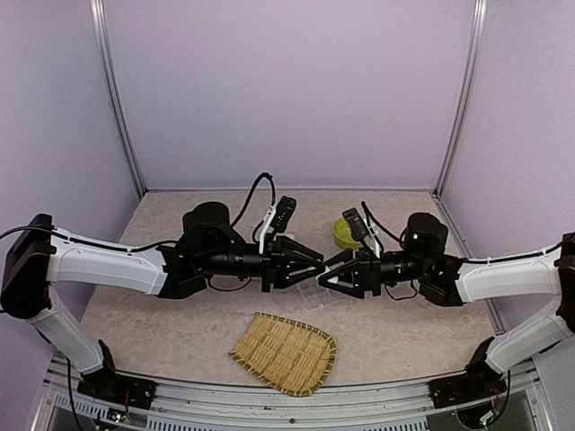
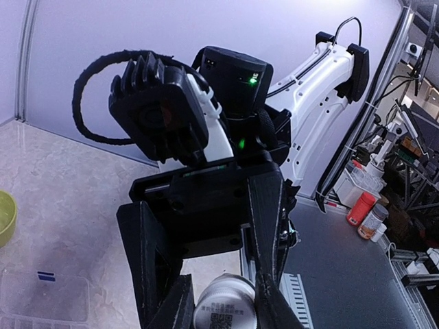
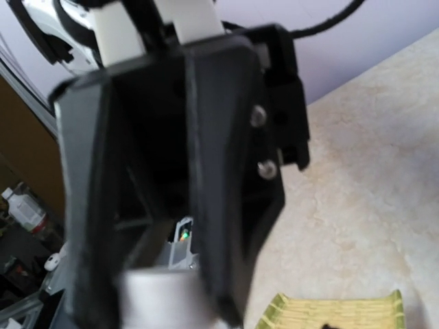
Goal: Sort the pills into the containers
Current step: Pass from the left arm to the right
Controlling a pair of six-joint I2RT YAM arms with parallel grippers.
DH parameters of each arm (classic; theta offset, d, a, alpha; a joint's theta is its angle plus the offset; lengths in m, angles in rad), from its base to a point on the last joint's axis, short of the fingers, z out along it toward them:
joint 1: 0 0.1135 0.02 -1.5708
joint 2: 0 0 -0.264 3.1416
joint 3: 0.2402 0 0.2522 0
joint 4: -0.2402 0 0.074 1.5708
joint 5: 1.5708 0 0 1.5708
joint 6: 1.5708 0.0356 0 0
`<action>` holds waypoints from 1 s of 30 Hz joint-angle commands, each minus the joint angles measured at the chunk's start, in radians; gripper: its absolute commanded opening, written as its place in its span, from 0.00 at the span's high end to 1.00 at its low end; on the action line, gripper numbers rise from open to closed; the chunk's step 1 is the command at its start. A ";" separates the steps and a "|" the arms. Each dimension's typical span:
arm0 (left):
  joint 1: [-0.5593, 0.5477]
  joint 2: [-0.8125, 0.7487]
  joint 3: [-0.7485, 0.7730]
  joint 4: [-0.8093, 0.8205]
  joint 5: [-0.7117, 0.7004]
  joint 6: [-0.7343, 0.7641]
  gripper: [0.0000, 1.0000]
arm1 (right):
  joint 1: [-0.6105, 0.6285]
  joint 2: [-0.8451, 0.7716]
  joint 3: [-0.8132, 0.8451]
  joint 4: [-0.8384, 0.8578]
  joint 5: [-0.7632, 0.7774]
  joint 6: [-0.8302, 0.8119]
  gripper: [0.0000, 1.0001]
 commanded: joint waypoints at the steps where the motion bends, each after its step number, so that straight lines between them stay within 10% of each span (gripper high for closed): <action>1: -0.011 -0.014 0.012 -0.014 -0.015 0.032 0.77 | 0.009 0.003 0.002 0.068 -0.015 0.028 0.42; 8: -0.012 -0.020 0.008 -0.024 -0.034 0.038 0.77 | 0.009 -0.010 -0.004 0.049 -0.009 0.018 0.64; 30: -0.013 -0.029 0.006 -0.021 -0.080 0.035 0.77 | 0.008 -0.028 -0.022 0.027 0.003 -0.006 0.62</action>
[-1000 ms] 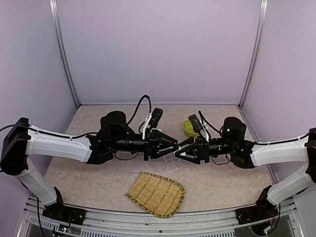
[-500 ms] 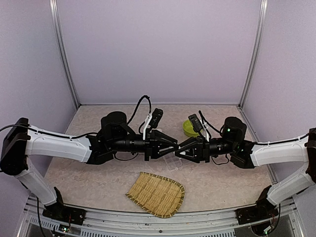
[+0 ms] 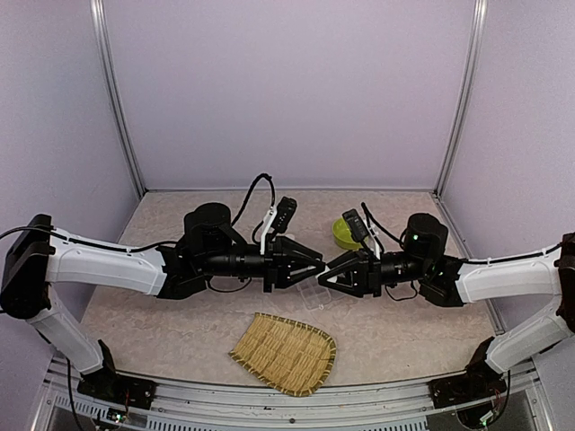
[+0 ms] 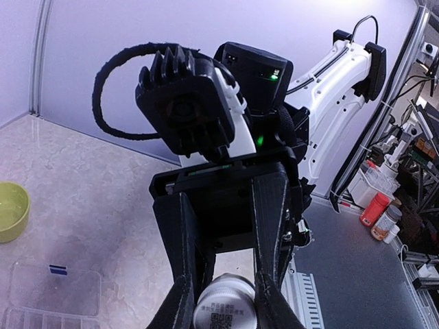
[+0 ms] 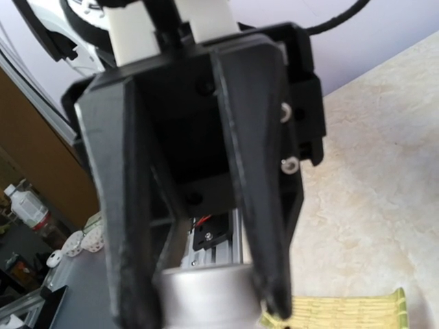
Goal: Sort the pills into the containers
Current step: Pass from the left arm to the right
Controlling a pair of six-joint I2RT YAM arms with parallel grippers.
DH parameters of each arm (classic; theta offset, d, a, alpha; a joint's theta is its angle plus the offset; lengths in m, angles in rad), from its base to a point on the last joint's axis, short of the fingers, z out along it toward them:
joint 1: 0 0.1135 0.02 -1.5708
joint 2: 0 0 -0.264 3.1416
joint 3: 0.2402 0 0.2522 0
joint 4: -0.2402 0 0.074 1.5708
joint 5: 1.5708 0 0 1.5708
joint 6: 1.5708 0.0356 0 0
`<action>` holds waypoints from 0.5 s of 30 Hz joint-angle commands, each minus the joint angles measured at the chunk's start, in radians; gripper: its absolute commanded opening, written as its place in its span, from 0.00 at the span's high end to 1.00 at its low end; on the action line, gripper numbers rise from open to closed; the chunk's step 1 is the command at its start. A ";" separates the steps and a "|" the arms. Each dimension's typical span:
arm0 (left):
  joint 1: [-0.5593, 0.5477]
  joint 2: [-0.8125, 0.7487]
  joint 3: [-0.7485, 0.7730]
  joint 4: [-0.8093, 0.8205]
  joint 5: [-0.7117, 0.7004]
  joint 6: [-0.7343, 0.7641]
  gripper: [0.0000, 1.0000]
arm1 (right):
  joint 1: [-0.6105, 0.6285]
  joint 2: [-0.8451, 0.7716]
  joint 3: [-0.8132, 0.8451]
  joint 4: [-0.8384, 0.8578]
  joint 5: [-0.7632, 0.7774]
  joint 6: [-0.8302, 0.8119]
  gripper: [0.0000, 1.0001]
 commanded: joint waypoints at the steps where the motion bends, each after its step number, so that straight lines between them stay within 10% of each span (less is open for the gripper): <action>1: -0.007 -0.025 0.001 0.021 -0.024 0.006 0.77 | 0.007 -0.033 -0.022 0.029 0.015 -0.001 0.63; 15: -0.042 -0.016 -0.049 0.111 -0.083 -0.039 0.74 | 0.007 -0.041 -0.058 0.130 0.054 0.039 0.78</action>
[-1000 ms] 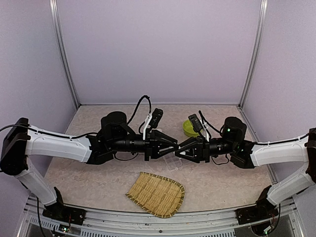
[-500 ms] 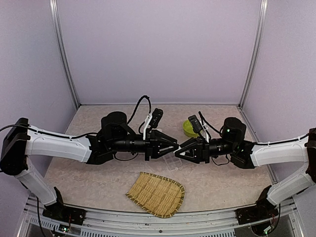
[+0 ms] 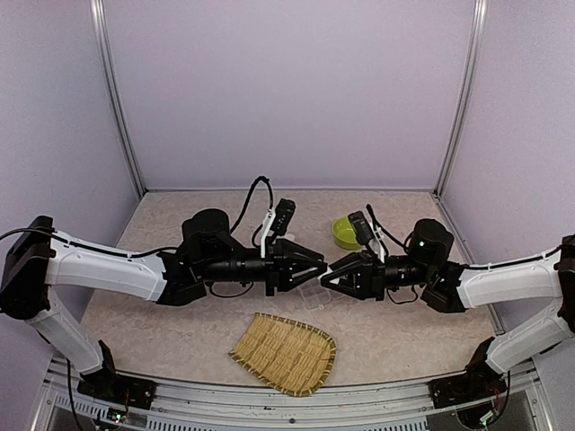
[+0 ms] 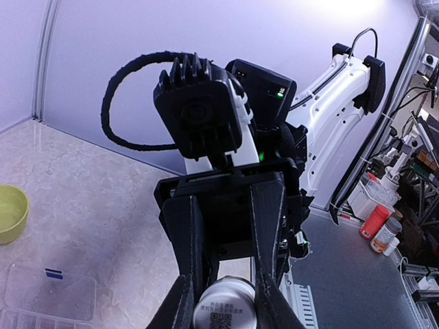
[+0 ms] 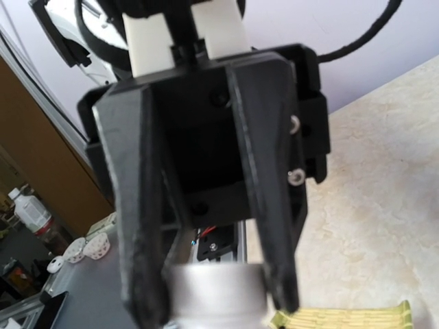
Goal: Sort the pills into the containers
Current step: Pass from the left arm to the right
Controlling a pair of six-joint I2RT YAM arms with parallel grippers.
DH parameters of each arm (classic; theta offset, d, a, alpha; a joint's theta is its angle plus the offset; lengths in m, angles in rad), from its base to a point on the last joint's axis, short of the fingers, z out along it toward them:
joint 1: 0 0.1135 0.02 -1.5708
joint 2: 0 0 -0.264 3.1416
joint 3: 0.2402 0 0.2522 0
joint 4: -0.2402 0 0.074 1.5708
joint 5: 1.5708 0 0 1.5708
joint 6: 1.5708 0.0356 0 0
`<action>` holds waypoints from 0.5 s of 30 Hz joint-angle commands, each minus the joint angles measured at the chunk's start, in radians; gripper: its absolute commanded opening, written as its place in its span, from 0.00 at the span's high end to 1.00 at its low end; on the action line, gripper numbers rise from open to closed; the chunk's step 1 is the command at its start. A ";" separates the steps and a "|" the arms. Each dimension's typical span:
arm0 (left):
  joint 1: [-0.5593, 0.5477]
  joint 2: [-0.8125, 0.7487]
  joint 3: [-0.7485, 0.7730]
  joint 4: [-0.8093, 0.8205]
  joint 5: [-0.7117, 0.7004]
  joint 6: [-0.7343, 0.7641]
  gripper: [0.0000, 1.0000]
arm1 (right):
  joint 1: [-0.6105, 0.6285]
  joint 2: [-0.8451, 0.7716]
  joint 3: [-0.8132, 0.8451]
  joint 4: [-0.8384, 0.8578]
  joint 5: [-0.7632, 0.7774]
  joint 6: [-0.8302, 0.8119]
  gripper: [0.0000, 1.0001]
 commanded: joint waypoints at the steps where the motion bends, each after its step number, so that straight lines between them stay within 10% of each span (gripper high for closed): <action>1: -0.011 -0.014 -0.022 0.045 -0.035 -0.011 0.74 | 0.005 -0.034 -0.003 -0.007 0.054 -0.013 0.78; 8: -0.013 -0.005 0.034 -0.103 -0.201 -0.145 0.69 | 0.006 -0.123 0.019 -0.260 0.293 -0.201 0.77; 15: -0.014 -0.013 0.029 -0.099 -0.184 -0.231 0.31 | 0.007 -0.170 0.036 -0.356 0.342 -0.275 0.78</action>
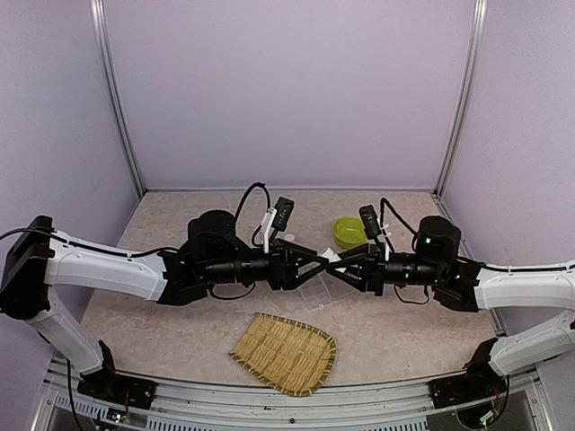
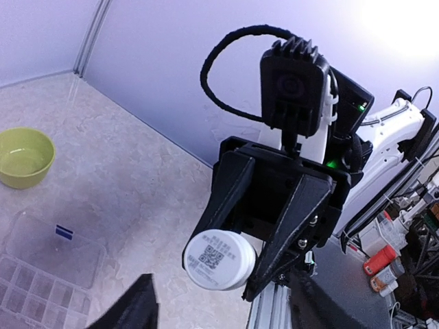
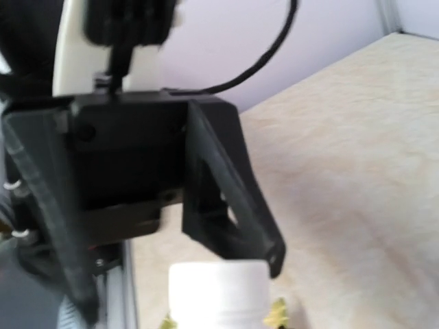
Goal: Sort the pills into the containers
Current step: Pass from the left arm to the right, then unscrew the lid of the pill bottle from the pill bottle.
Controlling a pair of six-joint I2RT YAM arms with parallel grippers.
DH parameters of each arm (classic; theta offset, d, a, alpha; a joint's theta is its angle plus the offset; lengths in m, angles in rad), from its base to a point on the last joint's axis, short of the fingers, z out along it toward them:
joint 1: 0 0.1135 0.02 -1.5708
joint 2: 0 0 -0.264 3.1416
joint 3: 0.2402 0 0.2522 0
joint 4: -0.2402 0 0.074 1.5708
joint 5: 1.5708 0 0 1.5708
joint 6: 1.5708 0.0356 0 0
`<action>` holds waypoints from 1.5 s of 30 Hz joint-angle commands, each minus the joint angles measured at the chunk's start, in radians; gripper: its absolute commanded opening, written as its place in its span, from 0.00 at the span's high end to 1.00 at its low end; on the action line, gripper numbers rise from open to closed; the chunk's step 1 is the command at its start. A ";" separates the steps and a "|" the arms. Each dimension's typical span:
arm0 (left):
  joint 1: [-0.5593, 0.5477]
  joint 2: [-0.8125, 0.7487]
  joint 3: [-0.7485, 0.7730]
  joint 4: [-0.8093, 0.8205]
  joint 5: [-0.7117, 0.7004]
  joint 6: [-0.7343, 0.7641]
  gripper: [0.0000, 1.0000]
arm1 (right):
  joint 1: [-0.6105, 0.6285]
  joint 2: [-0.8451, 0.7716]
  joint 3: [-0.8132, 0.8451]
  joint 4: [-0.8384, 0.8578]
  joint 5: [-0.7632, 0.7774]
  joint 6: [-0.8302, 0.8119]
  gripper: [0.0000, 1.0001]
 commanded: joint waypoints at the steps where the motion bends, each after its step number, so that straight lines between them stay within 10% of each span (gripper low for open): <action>1: -0.002 -0.019 0.012 -0.005 -0.014 -0.054 0.25 | -0.003 -0.029 0.024 -0.069 0.042 -0.061 0.77; 4: 0.003 -0.028 0.014 -0.002 -0.024 -0.022 0.02 | 0.005 -0.031 0.018 -0.047 0.004 -0.044 0.78; 14: 0.014 0.037 0.057 0.103 0.108 -0.019 0.01 | 0.072 0.050 0.027 0.079 -0.022 0.037 0.78; 45: -0.006 0.003 0.016 0.124 0.146 -0.005 0.26 | 0.054 -0.005 -0.006 0.010 0.228 0.110 0.79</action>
